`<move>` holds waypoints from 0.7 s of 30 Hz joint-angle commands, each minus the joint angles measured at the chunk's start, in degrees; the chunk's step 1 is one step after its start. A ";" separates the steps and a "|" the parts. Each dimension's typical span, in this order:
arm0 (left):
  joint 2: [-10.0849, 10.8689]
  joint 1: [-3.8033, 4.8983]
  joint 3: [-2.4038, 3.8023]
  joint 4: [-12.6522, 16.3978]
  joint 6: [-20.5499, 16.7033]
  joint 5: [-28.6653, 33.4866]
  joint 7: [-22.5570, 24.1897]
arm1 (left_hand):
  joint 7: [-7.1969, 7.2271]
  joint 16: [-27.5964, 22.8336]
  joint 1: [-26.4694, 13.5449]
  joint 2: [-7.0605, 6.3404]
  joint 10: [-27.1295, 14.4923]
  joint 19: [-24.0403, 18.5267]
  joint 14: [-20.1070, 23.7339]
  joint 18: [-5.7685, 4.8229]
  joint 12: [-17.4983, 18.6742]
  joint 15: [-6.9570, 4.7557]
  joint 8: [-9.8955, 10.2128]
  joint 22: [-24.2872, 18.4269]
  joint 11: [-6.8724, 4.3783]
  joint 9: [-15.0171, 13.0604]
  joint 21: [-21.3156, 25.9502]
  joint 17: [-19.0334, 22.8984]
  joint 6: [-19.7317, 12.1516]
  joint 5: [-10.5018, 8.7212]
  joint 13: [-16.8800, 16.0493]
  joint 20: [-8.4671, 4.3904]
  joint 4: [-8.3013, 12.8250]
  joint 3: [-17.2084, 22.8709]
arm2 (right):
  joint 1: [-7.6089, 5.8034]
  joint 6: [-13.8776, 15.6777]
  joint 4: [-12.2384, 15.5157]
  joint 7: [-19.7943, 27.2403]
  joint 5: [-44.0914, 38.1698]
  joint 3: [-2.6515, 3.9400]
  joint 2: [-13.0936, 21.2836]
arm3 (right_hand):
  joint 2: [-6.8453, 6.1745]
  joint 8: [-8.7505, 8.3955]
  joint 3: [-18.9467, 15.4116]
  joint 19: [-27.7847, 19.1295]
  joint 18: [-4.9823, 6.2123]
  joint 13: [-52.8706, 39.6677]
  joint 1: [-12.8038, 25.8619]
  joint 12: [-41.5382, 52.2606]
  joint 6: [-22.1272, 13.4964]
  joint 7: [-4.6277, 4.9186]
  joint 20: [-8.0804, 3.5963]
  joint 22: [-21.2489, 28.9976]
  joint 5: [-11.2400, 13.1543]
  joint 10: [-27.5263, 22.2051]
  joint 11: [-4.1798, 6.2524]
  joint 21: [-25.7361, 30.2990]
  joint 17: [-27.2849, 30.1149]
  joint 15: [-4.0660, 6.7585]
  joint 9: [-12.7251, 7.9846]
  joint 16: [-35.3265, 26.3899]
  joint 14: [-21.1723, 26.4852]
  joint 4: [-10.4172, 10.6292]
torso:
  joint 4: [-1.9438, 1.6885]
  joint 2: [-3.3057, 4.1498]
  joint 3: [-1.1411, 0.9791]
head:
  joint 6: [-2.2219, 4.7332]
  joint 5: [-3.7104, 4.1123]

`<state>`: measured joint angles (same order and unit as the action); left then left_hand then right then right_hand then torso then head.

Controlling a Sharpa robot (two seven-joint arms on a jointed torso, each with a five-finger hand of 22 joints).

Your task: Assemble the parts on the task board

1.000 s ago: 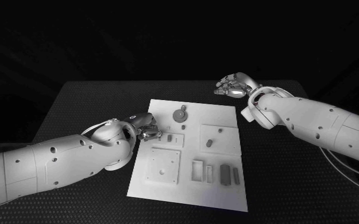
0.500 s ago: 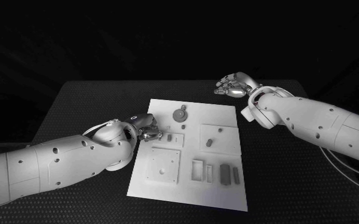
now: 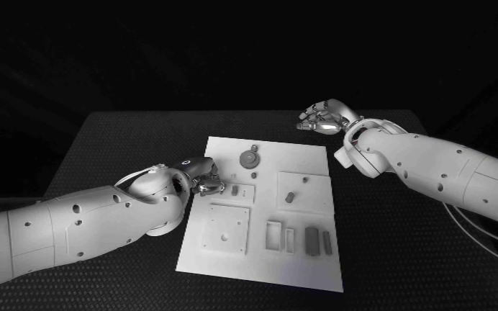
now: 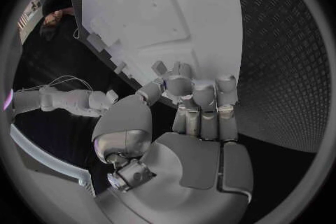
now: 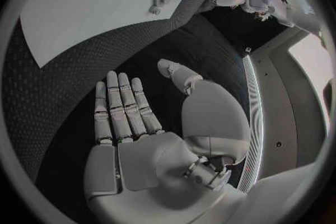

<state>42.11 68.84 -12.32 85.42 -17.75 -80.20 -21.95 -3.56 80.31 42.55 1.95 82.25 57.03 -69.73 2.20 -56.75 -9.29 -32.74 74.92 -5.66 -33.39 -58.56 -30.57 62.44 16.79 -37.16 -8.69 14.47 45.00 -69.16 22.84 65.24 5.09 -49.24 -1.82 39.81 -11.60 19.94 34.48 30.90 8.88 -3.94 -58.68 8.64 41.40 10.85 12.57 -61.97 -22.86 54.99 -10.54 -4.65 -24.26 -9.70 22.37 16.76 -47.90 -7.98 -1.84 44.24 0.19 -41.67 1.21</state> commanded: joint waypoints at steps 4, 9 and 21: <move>-0.05 -0.10 -0.09 0.40 2.74 -1.27 -0.46 | 4.96 -0.24 0.86 0.22 -1.52 0.22 -1.92 0.71 -0.20 -2.40 -0.25 0.73 -2.01 0.03 0.01 0.05 5.44 0.03 0.07 -6.92 0.10 0.30 | 0.03 -0.73 0.00 0.44 -0.17 0.02 -0.04 | -0.02 0.22 -0.32 -0.25 -0.96 0.00 0.48 -0.38 -0.42 1.76 -0.19 -0.12 -0.34 0.43 -0.14 0.30 0.08 -0.41 -0.08 -0.31 0.18 0.12 | -0.01 -0.02 0.03 | -0.06 0.01; 0.03 -0.10 -0.08 0.42 2.98 -1.28 -0.65 | 4.97 -0.23 0.92 0.23 -1.51 0.22 -1.93 0.71 -0.21 -2.40 -0.26 0.73 -2.02 0.03 0.01 0.06 5.45 0.05 0.08 -6.93 0.12 0.32 | 0.03 -0.73 -0.05 0.44 -0.17 0.02 -0.05 | -0.02 0.22 -0.32 -0.25 -0.96 0.00 0.49 -0.39 -0.42 1.76 -0.19 -0.13 -0.35 0.43 -0.14 0.30 0.08 -0.41 -0.08 -0.31 0.18 0.13 | 0.00 0.00 0.03 | -0.10 0.01; 0.05 -0.10 -0.08 0.37 3.35 -1.04 -1.09 | 4.97 -0.19 1.03 0.25 -1.48 0.23 -1.95 0.70 -0.26 -2.39 -0.30 0.74 -2.03 0.02 0.01 0.05 5.47 0.13 0.10 -6.92 0.15 0.34 | 0.07 -0.75 -0.12 0.47 -0.15 0.02 -0.11 | -0.01 0.22 -0.35 -0.24 -0.97 0.00 0.52 -0.43 -0.43 1.76 -0.20 -0.18 -0.40 0.45 -0.14 0.34 0.10 -0.41 -0.09 -0.30 0.19 0.13 | -0.02 0.00 -0.02 | -0.11 -0.01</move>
<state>42.15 68.94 -12.21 85.78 -16.34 -81.26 -22.34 -3.66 80.31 42.55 1.95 82.24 57.03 -69.72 2.20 -56.75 -9.31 -32.78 74.91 -5.67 -33.34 -58.56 -30.58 62.54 16.69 -37.11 -8.68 14.52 45.04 -69.14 22.79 65.14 5.10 -49.23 -1.82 39.76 -11.60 19.94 34.48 30.90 8.87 -3.94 -58.69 8.41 41.39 10.85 12.57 -62.08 -22.85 54.99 -10.54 -4.65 -24.22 -9.70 22.38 16.75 -47.90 -7.98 -1.84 44.23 0.19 -41.76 1.22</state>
